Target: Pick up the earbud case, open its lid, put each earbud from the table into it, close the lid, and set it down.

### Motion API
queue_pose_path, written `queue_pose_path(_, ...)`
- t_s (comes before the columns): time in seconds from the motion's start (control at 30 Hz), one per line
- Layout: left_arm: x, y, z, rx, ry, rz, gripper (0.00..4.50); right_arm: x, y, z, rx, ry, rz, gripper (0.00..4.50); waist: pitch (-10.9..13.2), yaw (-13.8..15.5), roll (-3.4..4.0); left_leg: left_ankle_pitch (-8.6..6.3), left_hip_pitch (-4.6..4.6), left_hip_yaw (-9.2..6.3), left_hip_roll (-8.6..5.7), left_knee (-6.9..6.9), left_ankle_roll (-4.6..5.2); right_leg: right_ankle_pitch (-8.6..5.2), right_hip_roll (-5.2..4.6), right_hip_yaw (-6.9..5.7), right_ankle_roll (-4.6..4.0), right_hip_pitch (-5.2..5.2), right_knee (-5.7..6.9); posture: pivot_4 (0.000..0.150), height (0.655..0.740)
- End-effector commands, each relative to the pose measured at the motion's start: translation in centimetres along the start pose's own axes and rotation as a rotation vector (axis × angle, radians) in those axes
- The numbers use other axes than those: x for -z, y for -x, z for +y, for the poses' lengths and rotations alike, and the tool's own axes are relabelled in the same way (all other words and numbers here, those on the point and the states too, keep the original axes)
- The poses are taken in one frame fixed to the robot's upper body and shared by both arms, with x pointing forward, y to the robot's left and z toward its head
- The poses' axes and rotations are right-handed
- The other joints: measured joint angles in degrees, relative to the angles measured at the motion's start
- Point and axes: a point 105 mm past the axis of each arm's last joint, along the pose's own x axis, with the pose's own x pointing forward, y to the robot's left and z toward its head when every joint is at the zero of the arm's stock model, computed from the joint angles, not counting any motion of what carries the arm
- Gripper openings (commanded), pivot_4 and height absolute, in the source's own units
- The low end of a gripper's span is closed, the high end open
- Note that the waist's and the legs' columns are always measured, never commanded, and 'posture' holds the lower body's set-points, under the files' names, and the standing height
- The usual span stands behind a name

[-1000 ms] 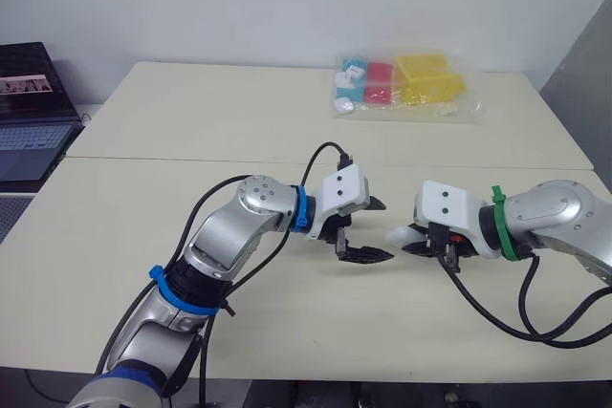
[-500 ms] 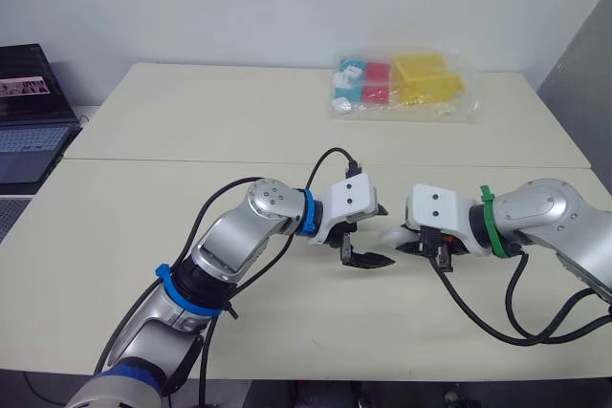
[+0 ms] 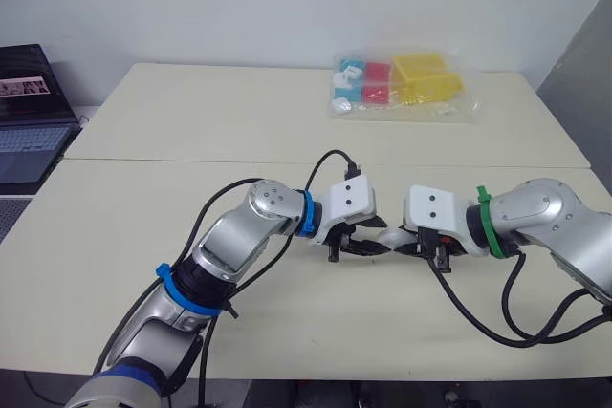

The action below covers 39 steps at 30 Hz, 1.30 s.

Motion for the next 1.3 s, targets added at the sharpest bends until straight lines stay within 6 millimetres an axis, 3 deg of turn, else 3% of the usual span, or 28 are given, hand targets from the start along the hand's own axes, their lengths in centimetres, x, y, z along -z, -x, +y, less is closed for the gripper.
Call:
queue_pose_path(0.03,-0.9,-0.3,-0.3,0.008,-0.030,-0.030,0.80,-1.1,0.8,-0.5,0.041,0.043,-0.027,0.82,0.00,-0.02,0.00,0.00,0.01,0.01,0.00,0.00,0.00,0.00,0.00,0.01,0.00,0.00,0.00,0.150,0.7400)
queue_pose_path(0.6,-0.2,-0.4,-0.3,-0.013,-0.030,-0.033,0.78,-1.2,0.9,-0.6,0.029,0.055,-0.031,0.82,0.00,-0.01,0.00,0.00,0.03,-0.01,-0.01,0.02,0.00,0.00,0.00,0.02,-0.01,0.00,0.05,0.150,0.7400)
queue_pose_path(0.8,0.9,0.3,0.1,-0.043,0.053,-0.078,0.78,-0.3,2.8,-1.5,0.079,0.021,-0.006,2.88,-0.01,0.01,0.01,0.00,0.03,0.00,0.01,0.03,0.00,0.01,-0.02,0.04,-0.01,0.00,0.05,0.150,0.7400)
queue_pose_path(1.1,2.7,1.4,1.2,-0.112,0.094,-0.140,0.78,0.3,6.4,-1.4,0.091,0.046,0.016,2.88,-0.01,0.08,0.02,0.00,0.06,0.02,0.00,0.04,0.00,0.01,-0.04,0.03,-0.02,0.02,0.07,0.150,0.7400)
queue_pose_path(1.3,2.4,2.6,1.7,-0.161,0.187,-0.337,0.78,-0.7,7.6,-1.0,0.118,0.132,-0.098,2.88,-0.01,0.11,0.02,0.00,0.08,0.08,0.03,0.05,0.00,0.01,-0.05,0.04,-0.02,0.04,0.10,0.150,0.7400)
